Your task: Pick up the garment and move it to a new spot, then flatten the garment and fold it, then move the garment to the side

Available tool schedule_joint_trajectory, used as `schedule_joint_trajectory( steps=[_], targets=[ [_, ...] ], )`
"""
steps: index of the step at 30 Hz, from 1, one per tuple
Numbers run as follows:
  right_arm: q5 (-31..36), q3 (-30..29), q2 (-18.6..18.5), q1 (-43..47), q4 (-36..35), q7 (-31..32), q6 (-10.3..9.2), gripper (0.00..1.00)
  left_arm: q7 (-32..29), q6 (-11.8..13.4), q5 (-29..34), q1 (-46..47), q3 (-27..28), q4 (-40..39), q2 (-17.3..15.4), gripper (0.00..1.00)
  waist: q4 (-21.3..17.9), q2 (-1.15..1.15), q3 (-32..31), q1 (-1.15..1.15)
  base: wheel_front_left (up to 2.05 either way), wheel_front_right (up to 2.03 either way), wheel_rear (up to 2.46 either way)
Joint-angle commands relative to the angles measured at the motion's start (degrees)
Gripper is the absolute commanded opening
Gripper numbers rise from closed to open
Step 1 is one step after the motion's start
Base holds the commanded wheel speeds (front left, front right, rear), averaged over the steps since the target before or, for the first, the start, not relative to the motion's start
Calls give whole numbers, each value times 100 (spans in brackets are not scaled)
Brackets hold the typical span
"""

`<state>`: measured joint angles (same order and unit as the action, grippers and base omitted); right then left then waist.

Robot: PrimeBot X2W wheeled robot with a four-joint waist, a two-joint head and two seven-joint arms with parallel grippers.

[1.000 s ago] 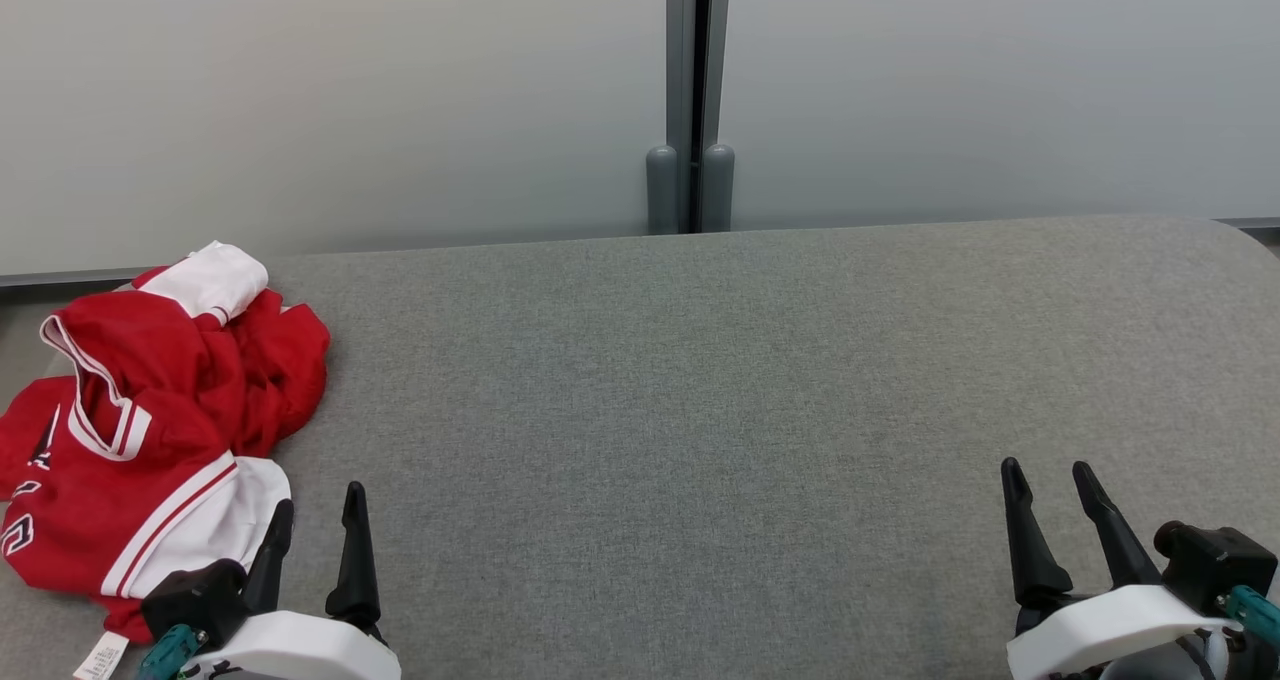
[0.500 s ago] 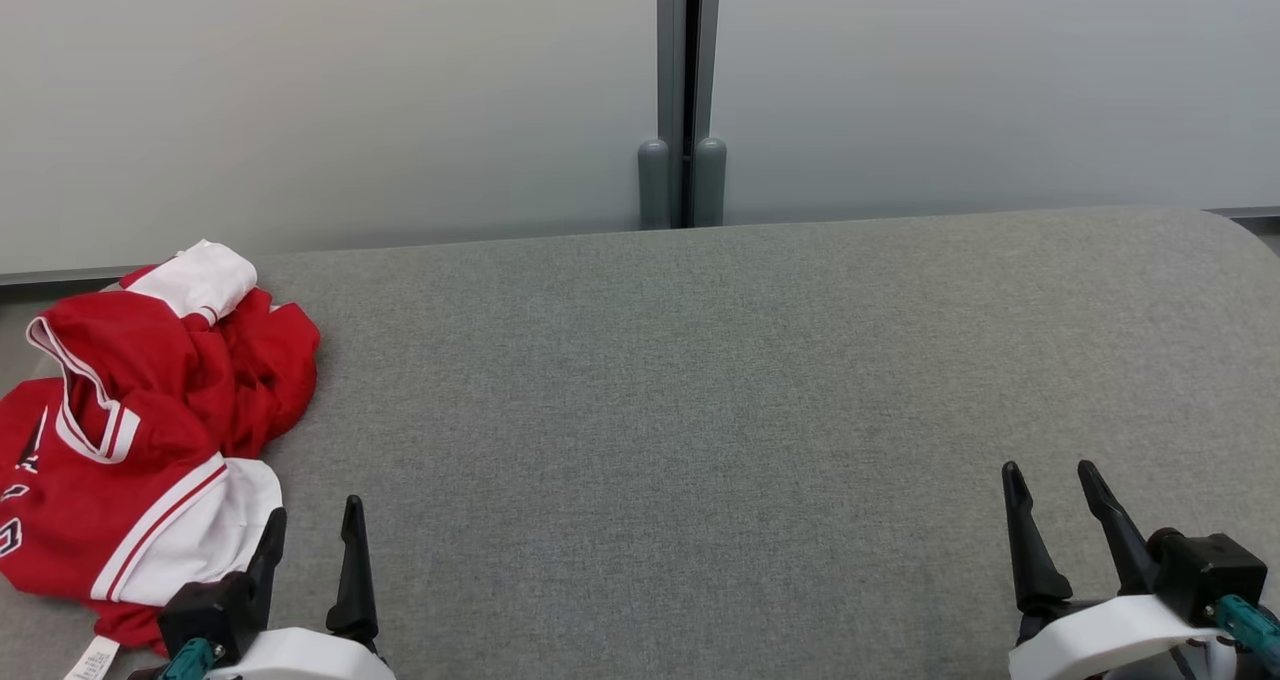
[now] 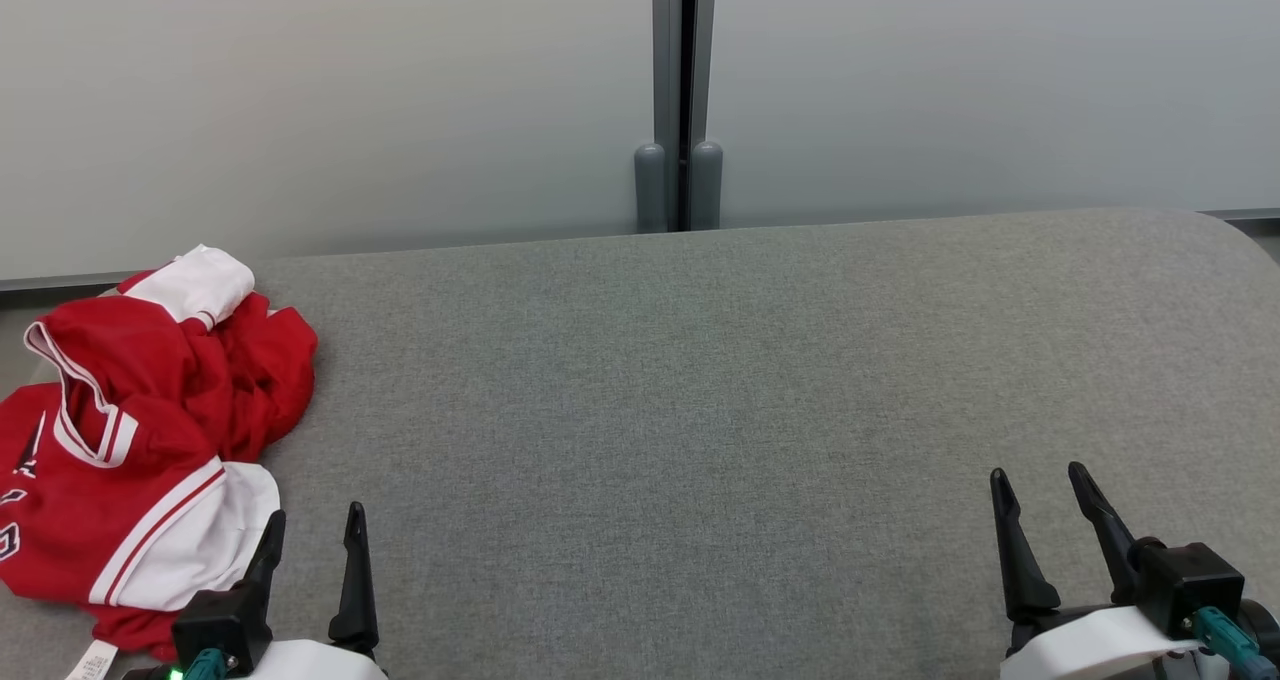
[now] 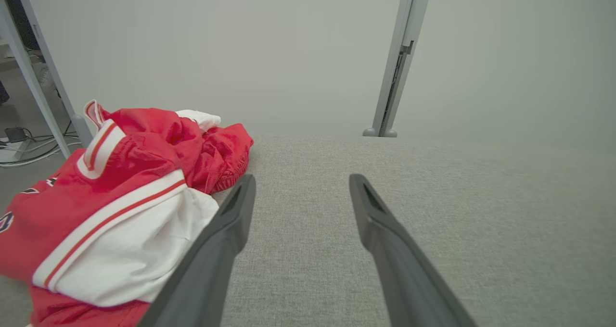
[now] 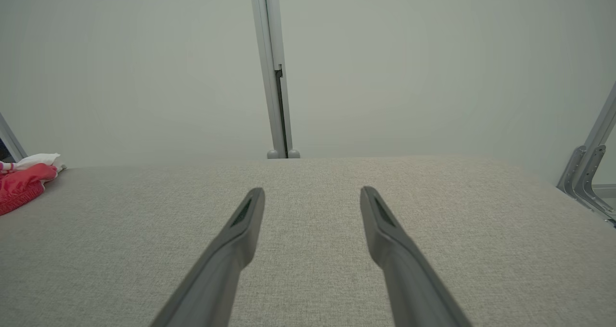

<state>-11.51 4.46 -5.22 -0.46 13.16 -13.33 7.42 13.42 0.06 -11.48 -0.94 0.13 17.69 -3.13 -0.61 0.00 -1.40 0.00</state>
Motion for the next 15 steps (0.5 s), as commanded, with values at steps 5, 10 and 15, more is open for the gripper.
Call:
schedule_joint_trajectory(
  steps=[5,10,15],
  targets=[
    [291,-24,-2,52,-45,-115,11,100,92,-12,350,-66,44,21,-13,100,-15,0,2,0,0,0,0],
    [479,-79,-28,65,-48,-165,12,100,145,1,570,-62,66,48,-7,100,-11,0,-1,0,0,0,0],
    [640,-142,-17,98,-47,-206,12,100,191,-19,708,-81,115,83,0,100,-12,0,-23,0,0,0,0]
  ],
)
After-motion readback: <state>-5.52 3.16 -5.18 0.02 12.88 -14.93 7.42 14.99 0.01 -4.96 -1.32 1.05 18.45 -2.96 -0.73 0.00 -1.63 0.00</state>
